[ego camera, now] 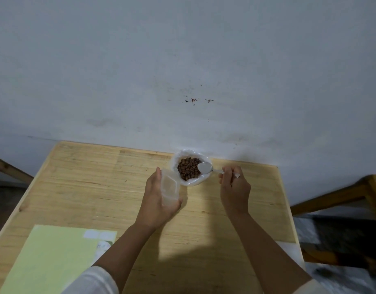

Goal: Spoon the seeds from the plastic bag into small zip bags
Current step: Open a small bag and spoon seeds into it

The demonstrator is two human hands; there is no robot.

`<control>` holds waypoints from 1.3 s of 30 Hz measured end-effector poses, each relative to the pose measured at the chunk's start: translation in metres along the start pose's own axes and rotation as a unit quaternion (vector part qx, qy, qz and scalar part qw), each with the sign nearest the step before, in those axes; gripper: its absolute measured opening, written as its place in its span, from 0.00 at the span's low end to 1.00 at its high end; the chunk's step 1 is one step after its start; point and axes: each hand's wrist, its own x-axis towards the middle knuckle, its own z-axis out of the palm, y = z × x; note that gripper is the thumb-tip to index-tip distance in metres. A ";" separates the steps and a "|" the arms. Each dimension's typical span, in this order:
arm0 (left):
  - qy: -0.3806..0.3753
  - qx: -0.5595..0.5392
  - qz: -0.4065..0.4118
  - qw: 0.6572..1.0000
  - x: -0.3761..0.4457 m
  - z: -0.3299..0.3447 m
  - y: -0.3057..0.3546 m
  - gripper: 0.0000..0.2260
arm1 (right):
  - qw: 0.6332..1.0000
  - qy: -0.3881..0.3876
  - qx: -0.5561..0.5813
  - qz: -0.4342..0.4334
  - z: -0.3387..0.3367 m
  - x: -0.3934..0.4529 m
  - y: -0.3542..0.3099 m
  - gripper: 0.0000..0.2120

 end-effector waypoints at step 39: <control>-0.052 0.059 -0.045 0.996 0.022 0.016 -0.009 0.49 | 0.964 -0.071 0.206 0.153 0.000 0.016 0.002 0.13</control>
